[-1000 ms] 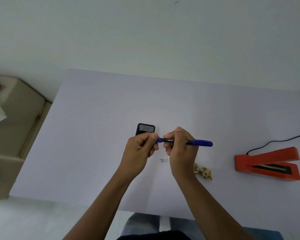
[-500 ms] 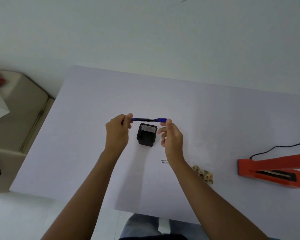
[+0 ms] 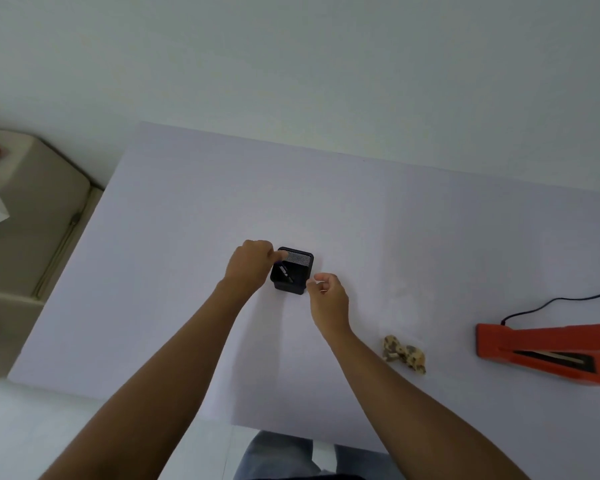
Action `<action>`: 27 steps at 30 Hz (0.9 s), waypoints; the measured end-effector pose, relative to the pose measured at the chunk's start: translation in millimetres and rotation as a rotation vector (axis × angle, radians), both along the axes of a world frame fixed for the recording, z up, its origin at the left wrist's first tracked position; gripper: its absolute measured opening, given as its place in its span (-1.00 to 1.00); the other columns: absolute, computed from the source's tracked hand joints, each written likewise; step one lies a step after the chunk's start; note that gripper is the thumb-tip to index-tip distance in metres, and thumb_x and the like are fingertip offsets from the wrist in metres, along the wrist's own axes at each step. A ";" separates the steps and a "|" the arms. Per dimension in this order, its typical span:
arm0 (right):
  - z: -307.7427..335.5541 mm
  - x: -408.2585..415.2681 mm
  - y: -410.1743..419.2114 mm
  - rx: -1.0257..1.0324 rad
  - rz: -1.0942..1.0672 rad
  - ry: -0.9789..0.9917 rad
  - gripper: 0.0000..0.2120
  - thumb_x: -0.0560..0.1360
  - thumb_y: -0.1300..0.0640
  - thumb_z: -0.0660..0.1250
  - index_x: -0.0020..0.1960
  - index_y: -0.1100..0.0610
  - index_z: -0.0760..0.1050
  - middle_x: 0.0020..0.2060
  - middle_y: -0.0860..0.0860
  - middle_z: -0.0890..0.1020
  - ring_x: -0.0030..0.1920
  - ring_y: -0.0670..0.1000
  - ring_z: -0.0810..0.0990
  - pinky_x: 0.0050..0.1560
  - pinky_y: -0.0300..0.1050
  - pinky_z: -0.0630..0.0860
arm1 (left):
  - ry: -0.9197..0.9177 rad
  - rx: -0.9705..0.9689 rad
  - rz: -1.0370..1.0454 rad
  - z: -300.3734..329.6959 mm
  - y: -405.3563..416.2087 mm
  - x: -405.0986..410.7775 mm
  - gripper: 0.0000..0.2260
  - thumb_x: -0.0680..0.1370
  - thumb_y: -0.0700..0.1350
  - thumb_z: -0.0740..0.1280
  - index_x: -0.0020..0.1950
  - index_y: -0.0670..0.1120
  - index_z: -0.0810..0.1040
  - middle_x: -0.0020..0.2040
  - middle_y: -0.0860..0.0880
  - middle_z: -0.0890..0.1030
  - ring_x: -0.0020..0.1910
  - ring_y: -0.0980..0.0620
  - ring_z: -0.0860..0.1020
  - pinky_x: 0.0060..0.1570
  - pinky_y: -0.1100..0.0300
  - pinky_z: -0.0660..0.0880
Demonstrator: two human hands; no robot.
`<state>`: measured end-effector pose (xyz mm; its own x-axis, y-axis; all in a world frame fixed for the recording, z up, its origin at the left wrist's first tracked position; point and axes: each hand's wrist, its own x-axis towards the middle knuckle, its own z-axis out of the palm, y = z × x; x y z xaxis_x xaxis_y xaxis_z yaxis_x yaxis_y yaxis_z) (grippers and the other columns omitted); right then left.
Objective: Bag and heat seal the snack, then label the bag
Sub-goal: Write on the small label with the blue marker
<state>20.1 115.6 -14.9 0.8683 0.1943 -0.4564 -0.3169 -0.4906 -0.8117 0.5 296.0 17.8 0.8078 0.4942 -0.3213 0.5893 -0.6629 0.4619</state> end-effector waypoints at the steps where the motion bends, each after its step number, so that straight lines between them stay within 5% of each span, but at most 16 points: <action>1: -2.2 -0.2 -0.2 0.000 -0.002 0.004 -0.81 0.58 0.11 0.32 0.17 0.15 0.54 -0.12 0.00 0.62 -0.14 -0.02 0.58 -0.22 -0.32 0.44 | -0.011 -0.020 0.040 -2.6 -4.3 -0.4 -0.54 0.60 0.15 0.27 -0.34 -0.15 0.42 -0.37 -0.09 0.48 -0.36 -0.11 0.43 -0.38 0.08 0.34; 6: -16.5 -5.1 -0.3 0.050 -0.032 0.021 -0.84 0.59 0.12 0.30 0.13 0.10 0.59 -0.13 -0.04 0.66 -0.09 0.03 0.65 -0.01 0.05 0.66 | -0.206 -0.286 0.374 -16.3 -41.5 -22.2 -0.60 0.65 0.16 0.12 0.00 -0.14 0.53 -0.14 -0.04 0.62 -0.13 -0.07 0.57 -0.19 0.11 0.47; 11: -18.3 -5.5 6.9 0.076 -0.046 -0.019 -0.82 0.62 0.14 0.24 0.06 0.02 0.62 -0.09 0.01 0.70 -0.06 0.04 0.67 0.04 0.09 0.65 | -0.333 -0.501 0.384 -26.9 -81.6 -42.8 -0.66 0.69 0.06 0.07 0.40 -0.01 0.41 0.15 0.10 0.56 0.11 0.12 0.52 0.01 0.33 0.37; 19: -9.1 45.6 40.2 0.047 -0.027 -0.051 -0.75 0.61 0.16 0.20 0.12 0.15 0.64 -0.08 0.09 0.70 -0.06 0.12 0.68 0.03 0.12 0.65 | -0.328 -0.531 0.312 -18.2 -47.8 8.9 -0.71 0.70 0.00 0.06 0.37 -0.05 0.36 0.12 0.06 0.54 0.04 0.06 0.51 -0.15 0.38 0.36; 27: -1.8 92.7 63.5 -0.031 0.017 -0.083 -0.74 0.57 0.22 0.20 0.07 0.18 0.66 -0.10 0.14 0.71 -0.06 0.15 0.67 0.02 0.05 0.63 | -0.259 -0.514 0.266 -20.7 -21.0 53.7 -0.69 0.70 -0.02 0.06 0.38 -0.12 0.34 0.17 -0.05 0.54 0.11 -0.07 0.52 0.00 0.17 0.36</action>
